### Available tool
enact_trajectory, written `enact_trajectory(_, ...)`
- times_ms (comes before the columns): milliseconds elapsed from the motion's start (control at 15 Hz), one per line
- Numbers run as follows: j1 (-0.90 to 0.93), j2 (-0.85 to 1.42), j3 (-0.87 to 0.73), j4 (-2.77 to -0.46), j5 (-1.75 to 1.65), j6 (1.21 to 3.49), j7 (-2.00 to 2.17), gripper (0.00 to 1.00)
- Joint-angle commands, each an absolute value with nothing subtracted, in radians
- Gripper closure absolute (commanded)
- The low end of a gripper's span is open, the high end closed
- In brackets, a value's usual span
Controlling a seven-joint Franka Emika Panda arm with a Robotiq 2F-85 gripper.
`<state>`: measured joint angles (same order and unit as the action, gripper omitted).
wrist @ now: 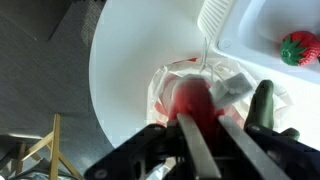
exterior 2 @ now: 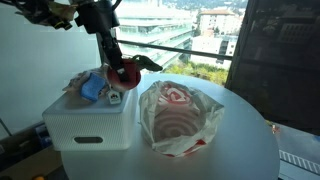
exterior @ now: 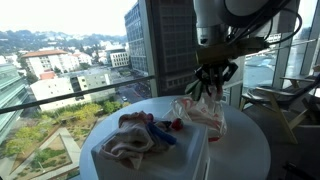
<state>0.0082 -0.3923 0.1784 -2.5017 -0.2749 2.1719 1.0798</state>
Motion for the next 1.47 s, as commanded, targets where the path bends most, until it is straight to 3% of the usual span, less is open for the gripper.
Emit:
enact_trajectory(0, -0.025, -0.389, 0.19, -2.513, -0.309, 2.198, 1.103, 0.91)
enact_trajectory(400, -0.113, -0.213, 0.182, -2.476, -0.566, 2.296, 1.23, 0.89)
enact_trajectory(933, -0.09, 0.081, 0.066, -2.343, -0.853, 2.504, 1.388, 0.88)
enact_trajectory(1400, -0.029, 0.234, -0.018, -2.245, -0.868, 2.645, 1.395, 0.89)
